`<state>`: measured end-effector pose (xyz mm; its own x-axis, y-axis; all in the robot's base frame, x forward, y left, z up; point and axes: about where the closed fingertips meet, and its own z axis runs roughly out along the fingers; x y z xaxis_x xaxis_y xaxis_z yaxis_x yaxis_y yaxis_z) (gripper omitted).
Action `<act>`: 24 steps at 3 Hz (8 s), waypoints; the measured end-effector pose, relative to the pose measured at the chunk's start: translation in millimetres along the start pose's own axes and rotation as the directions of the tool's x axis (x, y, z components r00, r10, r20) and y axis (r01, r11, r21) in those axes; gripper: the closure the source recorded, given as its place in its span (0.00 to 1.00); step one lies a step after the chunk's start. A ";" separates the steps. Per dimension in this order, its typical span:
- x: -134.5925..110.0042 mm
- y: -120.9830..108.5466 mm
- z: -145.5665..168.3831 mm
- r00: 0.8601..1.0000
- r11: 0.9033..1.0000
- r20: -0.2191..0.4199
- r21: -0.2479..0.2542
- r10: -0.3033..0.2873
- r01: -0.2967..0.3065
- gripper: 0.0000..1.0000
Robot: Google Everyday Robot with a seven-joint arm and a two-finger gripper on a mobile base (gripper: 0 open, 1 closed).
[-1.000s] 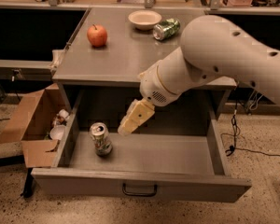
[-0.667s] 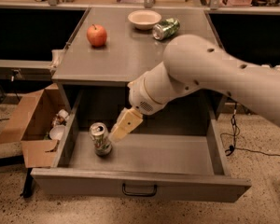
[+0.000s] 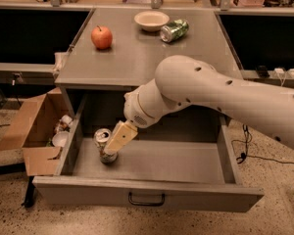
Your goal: Pick 7up can from top drawer and place on counter
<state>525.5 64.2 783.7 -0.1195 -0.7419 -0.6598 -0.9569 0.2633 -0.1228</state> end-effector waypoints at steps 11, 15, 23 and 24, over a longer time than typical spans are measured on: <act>3.2 -23.5 -83.6 0.871 0.996 0.488 0.030 0.057 -0.082 1.00; -10.3 -210.5 -162.2 0.828 0.902 0.516 0.216 0.220 -0.375 1.00; 15.7 -297.5 -126.6 0.820 0.833 0.455 0.252 0.347 -0.493 0.00; 15.7 -297.5 -126.5 0.820 0.833 0.455 0.252 0.347 -0.493 0.00</act>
Offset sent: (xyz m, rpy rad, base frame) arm 0.0077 0.0559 -0.0846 0.1055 -0.0286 0.0980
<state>774.7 -103.8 903.7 -0.3097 -0.2358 -0.9211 -0.6716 0.7400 0.0363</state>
